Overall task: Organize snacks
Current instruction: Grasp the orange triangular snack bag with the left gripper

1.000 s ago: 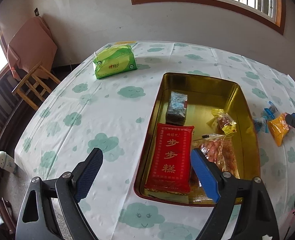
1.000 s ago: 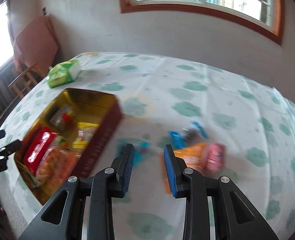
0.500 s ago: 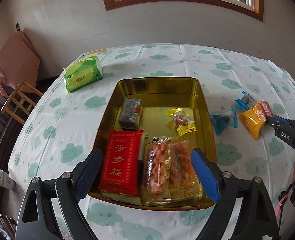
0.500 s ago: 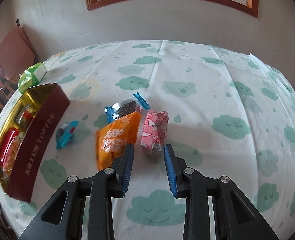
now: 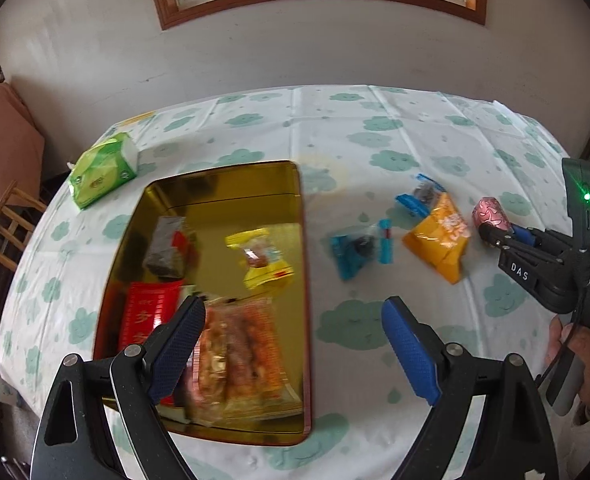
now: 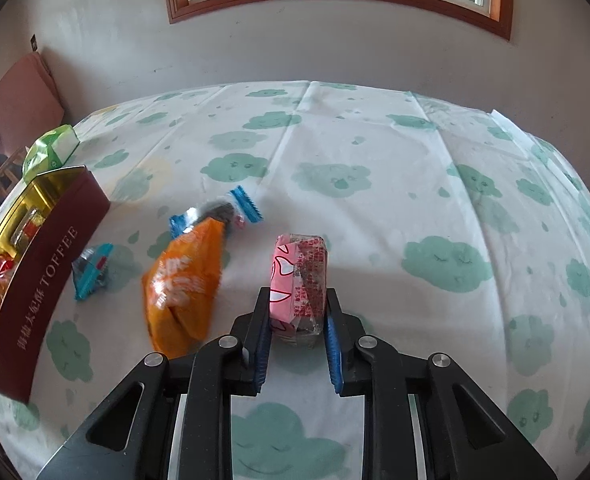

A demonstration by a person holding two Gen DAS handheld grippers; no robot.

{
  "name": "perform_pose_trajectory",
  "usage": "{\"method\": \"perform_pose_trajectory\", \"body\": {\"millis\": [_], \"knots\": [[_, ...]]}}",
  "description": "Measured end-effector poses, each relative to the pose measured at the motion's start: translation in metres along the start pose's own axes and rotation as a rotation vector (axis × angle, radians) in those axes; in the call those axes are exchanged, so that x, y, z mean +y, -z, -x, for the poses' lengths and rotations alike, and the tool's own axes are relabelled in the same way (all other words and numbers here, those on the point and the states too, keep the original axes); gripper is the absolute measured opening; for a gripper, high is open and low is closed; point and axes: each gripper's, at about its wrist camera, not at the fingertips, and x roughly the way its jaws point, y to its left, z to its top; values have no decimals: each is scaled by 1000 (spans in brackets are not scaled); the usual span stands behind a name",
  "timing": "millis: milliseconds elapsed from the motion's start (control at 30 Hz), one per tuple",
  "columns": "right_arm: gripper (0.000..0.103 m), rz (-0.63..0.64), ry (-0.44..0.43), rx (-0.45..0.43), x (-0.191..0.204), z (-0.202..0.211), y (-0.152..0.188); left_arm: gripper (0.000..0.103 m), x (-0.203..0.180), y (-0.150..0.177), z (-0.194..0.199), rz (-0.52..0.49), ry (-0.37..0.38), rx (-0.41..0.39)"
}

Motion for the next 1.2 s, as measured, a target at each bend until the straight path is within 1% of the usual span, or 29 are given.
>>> {"method": "perform_pose_trajectory", "body": {"millis": [67, 333, 467, 533, 600, 700, 800, 900, 967, 1067, 1167, 1200], "knots": [[25, -15, 17, -2, -12, 4, 4, 88, -7, -1, -1, 1, 20, -1], [24, -55, 77, -10, -54, 17, 17, 88, -38, 0, -5, -13, 63, 4], [25, -66, 110, -15, -73, 21, 20, 88, -61, 0, -8, -78, 86, 1], [25, -69, 119, -16, -81, 22, 22, 88, -68, -2, -10, -90, 107, 6], [25, -81, 116, -15, -89, 24, 24, 88, -76, -7, -14, -79, 133, 20], [24, -100, 99, -14, -94, 24, 25, 88, -88, -15, -21, -80, 146, 34], [25, -78, 119, -8, -89, 23, 25, 88, -101, -23, -31, -80, 154, 39], [25, -76, 119, -7, -89, 23, 25, 88, -109, -32, -43, -57, 178, 63], [26, -76, 116, -7, -88, 23, 25, 84, -113, -37, -52, -39, 177, 85], [28, -73, 114, -6, -87, 22, 25, 79, -119, -41, -59, -27, 169, 75], [28, -75, 111, -7, -87, 22, 25, 70, -124, -44, -68, -28, 163, 86], [28, -78, 107, -8, -87, 22, 26, 69, -125, -44, -71, -30, 164, 88]]}}
